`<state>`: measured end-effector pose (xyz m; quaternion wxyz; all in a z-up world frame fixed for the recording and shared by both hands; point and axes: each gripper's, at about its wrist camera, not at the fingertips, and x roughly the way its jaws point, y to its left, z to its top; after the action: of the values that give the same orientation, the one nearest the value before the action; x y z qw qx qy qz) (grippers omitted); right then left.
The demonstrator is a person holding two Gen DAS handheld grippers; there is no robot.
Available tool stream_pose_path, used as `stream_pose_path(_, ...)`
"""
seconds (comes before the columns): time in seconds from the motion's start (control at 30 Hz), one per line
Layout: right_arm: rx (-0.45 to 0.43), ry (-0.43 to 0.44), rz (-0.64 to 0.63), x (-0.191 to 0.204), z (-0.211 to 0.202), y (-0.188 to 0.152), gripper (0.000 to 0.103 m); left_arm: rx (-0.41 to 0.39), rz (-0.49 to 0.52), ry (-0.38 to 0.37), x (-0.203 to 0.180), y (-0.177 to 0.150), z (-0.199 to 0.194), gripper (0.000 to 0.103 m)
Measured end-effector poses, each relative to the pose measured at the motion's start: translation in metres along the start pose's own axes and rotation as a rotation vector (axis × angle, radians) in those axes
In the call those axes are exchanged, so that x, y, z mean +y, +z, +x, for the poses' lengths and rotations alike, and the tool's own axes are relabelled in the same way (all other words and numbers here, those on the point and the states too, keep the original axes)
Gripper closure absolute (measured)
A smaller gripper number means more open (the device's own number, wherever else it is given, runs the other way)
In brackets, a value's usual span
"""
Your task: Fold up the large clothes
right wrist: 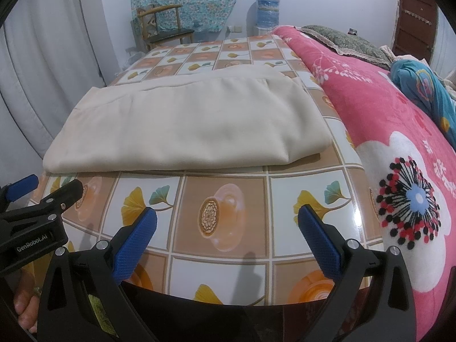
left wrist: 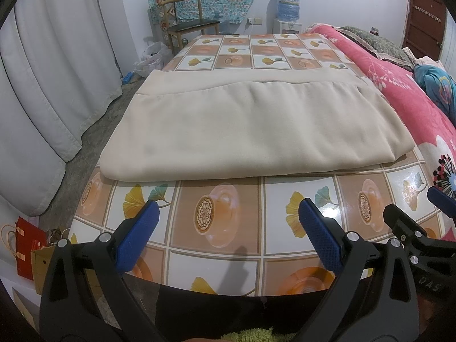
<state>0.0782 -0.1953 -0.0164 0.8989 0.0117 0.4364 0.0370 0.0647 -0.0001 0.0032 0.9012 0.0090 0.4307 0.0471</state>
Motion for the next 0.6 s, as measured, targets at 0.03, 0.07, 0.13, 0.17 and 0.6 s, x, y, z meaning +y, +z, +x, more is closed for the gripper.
stream_pose_path(0.03, 0.001, 0.001, 0.0, -0.0001, -0.0001, 0.0, 0.007, 0.0, 0.0, 0.0, 0.0005, 0.0001, 0.0001, 0.008)
stream_pose_path(0.07, 0.002, 0.001, 0.0, -0.0002, 0.0001, -0.0004, 0.007, 0.0, 0.0, -0.001, 0.0003, 0.0001, 0.0, 0.008)
stream_pose_path(0.13, 0.002, 0.001, -0.002, 0.0004, 0.0005, -0.0009, 0.007, 0.0, 0.0, 0.0, 0.0006, 0.0002, 0.0002, 0.008)
stream_pose_path(0.17, 0.002, 0.0, -0.002, 0.0, 0.0002, -0.0012, 0.007, 0.0, -0.001, -0.001, 0.0005, 0.0002, 0.0001, 0.008)
stream_pose_path(0.6, 0.006, -0.001, -0.006, 0.0014, 0.001, -0.0016, 0.007, 0.003, 0.002, -0.002, 0.0004, 0.0005, -0.0004, 0.008)
